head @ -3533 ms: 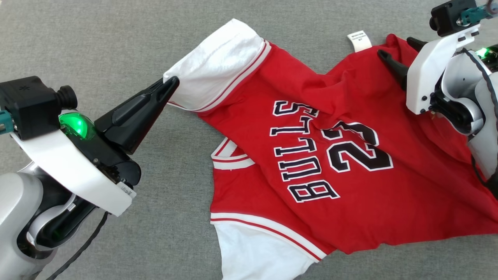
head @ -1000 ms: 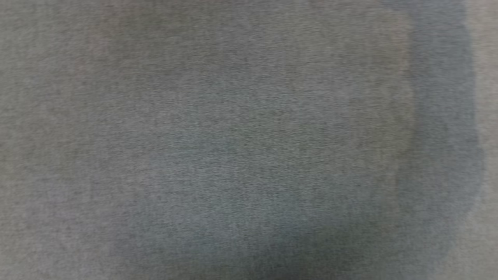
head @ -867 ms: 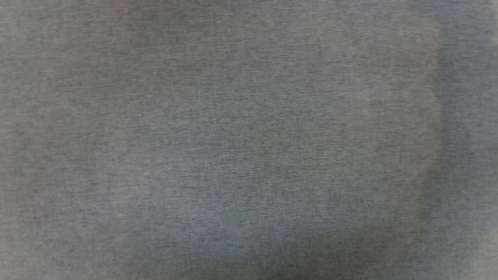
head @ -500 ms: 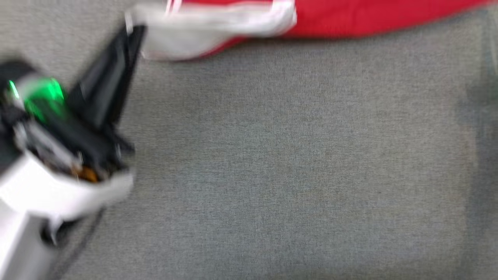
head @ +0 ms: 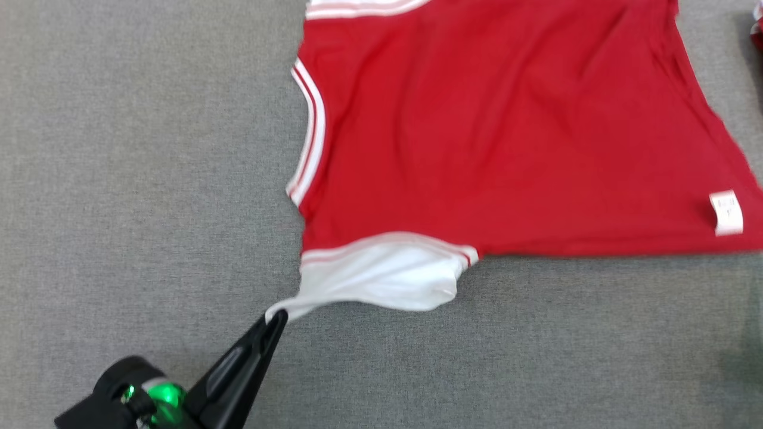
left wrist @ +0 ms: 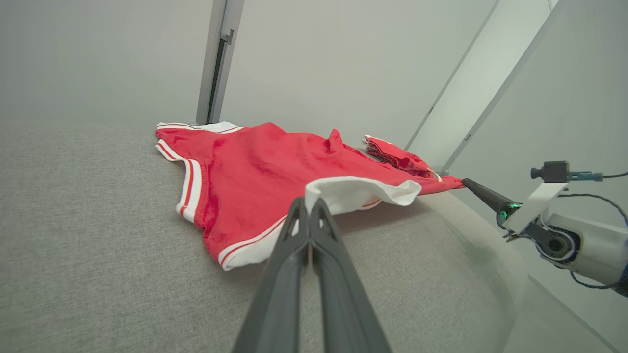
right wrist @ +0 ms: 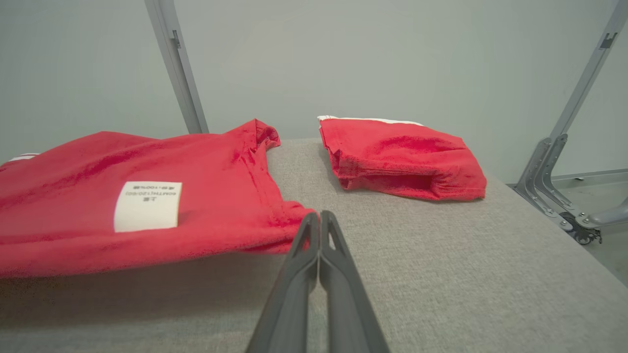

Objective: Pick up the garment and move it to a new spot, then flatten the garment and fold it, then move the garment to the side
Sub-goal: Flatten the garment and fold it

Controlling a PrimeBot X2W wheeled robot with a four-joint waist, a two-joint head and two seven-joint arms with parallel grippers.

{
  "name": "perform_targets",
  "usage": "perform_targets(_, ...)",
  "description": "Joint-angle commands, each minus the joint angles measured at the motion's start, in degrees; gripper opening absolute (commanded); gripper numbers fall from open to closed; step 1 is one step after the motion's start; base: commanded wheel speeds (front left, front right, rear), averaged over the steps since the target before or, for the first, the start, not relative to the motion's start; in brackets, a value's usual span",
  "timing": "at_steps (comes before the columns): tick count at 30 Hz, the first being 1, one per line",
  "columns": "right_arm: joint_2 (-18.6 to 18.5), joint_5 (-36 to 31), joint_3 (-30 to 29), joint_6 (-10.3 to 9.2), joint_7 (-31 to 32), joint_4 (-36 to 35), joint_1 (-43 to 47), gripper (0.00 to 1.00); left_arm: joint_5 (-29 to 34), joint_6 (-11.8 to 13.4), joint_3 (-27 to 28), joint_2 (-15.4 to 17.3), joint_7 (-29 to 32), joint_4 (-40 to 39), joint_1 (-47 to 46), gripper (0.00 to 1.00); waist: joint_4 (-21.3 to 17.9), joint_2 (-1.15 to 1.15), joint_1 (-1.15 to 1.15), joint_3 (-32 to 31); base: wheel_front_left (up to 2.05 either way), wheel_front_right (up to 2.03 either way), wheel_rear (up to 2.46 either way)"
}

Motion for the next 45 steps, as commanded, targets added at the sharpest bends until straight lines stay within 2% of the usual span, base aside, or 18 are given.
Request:
perform_targets(1, -0.48, -0.15, -1.25, -0.10, -0.02, -0.78, 2.85, 0.00, -0.35, -0.05, 0.41, 0.88, -0.07, -0.79, 2.13, 0.00, 0.25, 0.00, 0.00, -1.64, 0.00, 0.00, 0.00)
perform_targets(6, 0.11, -1.15, -4.68, -0.11, -0.02, -5.06, 11.48, 0.00, -1.93, -0.05, 0.26, 3.17, -0.07, -5.22, 8.21, 0.00, 0.32, 0.00, 0.00, -2.92, 0.00, 0.00, 0.00)
perform_targets(11, 0.71, -1.67, -4.24, -0.11, 0.04, -5.31, 11.78, 0.00, -2.93, 0.10, 1.48, 3.66, 0.25, -5.99, 7.11, 0.00, -0.29, 0.00, 0.00, -3.54, 0.00, 0.00, 0.00)
perform_targets(15, 1.24, -3.33, -1.45, -0.10, 2.50, -2.38, 6.14, 0.00, -3.10, 0.06, 1.08, 3.48, 2.57, -2.49, 0.83, 0.00, -0.60, 0.00, 0.00, -3.72, 0.00, 0.00, 0.00)
perform_targets(21, 3.04, -5.85, 0.76, -0.11, 6.05, 4.58, -4.69, 0.00, -3.53, 0.00, -0.68, 1.73, 5.93, 7.47, -12.02, 0.00, -0.17, 0.00, 0.00, -2.68, 0.00, 0.00, 0.00)
perform_targets(24, 3.78, -7.47, 0.65, -0.11, 6.67, 8.05, -9.48, 0.00, -4.01, -0.02, -2.18, 0.53, 5.39, 12.04, -18.40, 0.00, 0.29, 0.00, 0.00, -1.76, 0.00, 0.00, 0.00)
perform_targets(30, 4.87, -10.03, 1.40, -0.11, 5.98, 13.68, -16.35, 0.00, -5.44, -0.03, -6.55, 0.25, 3.52, 20.14, -27.52, 0.00, 0.53, 0.00, 0.00, -0.57, 0.00, 0.00, 0.00)
perform_targets(31, 4.97, -10.18, 1.65, -0.11, 5.82, 14.40, -17.20, 0.08, -5.57, -0.04, -7.34, 0.33, 3.32, 21.30, -28.55, 0.02, 0.48, 0.00, 0.00, -0.44, 0.00, 0.00, 0.00)
perform_targets(32, 5.11, -10.23, 1.83, -0.11, 5.25, 14.95, -17.96, 0.37, -6.12, -0.04, -7.94, 0.23, 3.16, 22.67, -29.35, 0.32, 0.44, 0.00, 0.00, -0.34, 0.00, 0.00, 0.00)
perform_targets(33, 5.35, -9.99, 1.82, -0.11, 4.72, 15.46, -18.49, 1.00, -6.35, -0.04, -8.30, 0.09, 2.77, 23.79, -30.00, 0.84, 0.44, 0.00, 0.00, -0.28, 0.00, 0.00, 0.00)
perform_targets(34, 5.60, -9.34, 2.04, -0.11, 4.03, 15.55, -18.65, 1.00, -6.44, -0.04, -8.34, -0.08, 2.25, 24.61, -30.45, 1.00, 0.42, 0.00, 0.00, -0.22, 0.00, 0.00, 0.00)
perform_targets(36, 5.25, -8.12, 2.93, -0.11, 2.63, 14.78, -17.77, 1.00, -6.26, 0.35, -7.60, -0.51, 1.37, 25.74, -29.36, 1.00, 0.27, 0.00, 0.00, -0.22, 0.00, 0.00, 0.00)
perform_targets(42, 3.39, -4.91, 1.63, -0.10, 0.09, 9.53, -10.00, 1.00, -7.06, 4.60, -4.98, -2.24, 0.08, 22.24, -17.99, 1.00, 0.22, 0.00, 0.00, -0.73, 0.00, 0.00, 0.00)
perform_targets(45, 3.81, -3.00, 0.87, -0.10, -0.15, 6.22, -5.68, 1.00, -7.93, 4.31, -6.42, -3.76, 0.03, 21.20, -12.28, 1.00, 0.75, 0.00, 0.00, -1.33, 0.00, 0.00, 0.00)
